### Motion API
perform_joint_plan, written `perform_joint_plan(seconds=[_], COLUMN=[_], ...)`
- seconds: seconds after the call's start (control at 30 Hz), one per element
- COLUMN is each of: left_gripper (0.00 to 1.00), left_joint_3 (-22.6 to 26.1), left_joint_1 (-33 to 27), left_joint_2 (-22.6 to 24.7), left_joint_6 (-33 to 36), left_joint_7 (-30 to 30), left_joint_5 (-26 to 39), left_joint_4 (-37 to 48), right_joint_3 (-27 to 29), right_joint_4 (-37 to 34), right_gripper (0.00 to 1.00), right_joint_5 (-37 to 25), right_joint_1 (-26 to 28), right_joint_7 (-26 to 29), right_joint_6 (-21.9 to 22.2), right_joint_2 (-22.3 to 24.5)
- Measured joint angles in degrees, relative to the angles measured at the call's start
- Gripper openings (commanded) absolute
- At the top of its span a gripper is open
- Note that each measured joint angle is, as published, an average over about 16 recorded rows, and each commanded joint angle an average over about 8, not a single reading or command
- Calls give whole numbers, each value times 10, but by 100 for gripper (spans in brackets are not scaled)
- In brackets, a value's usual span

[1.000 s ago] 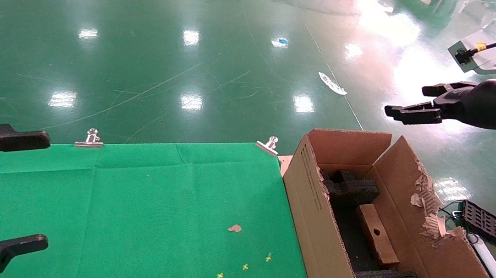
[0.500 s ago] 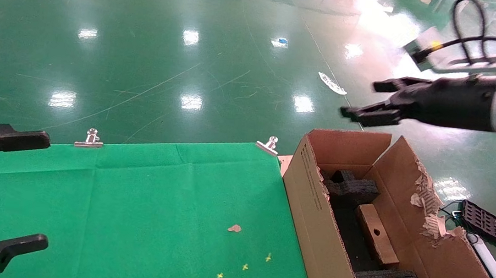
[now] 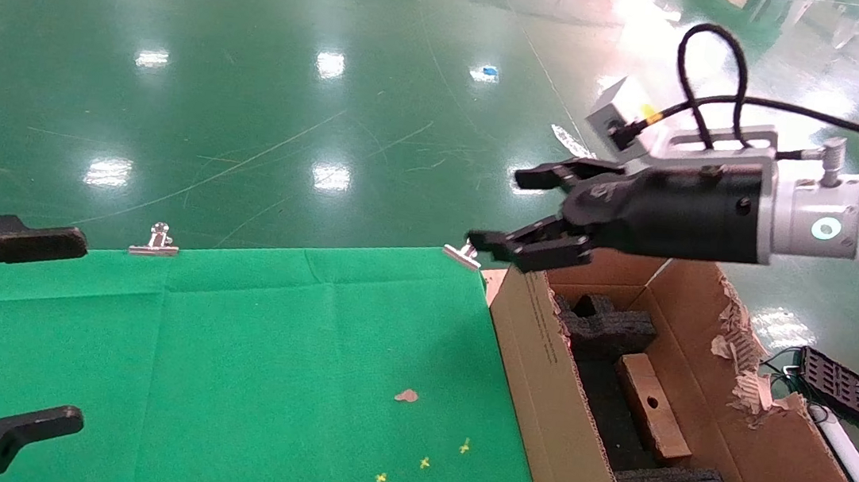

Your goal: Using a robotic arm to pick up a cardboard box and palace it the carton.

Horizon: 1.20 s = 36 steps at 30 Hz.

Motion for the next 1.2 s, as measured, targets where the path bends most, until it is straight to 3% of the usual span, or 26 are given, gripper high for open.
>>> perform_joint_plan(seconds=[0.9,1.2], left_gripper=[100,100], left_joint_3=[1,1], left_joint_1=[0,0], left_joint_2=[0,0], left_joint_6=[0,0], left_joint_7=[0,1], left_joint_5=[-1,-1], left_joint_4=[0,0], right_joint_3=[372,468], right_joint_4=[91,114], right_gripper=[100,100], right_joint_5=[92,116], right_joint_1=[-304,-382], right_joint_7=[-115,-144], right_joint_6=[-151,-189], right_joint_2=[-70,-88])
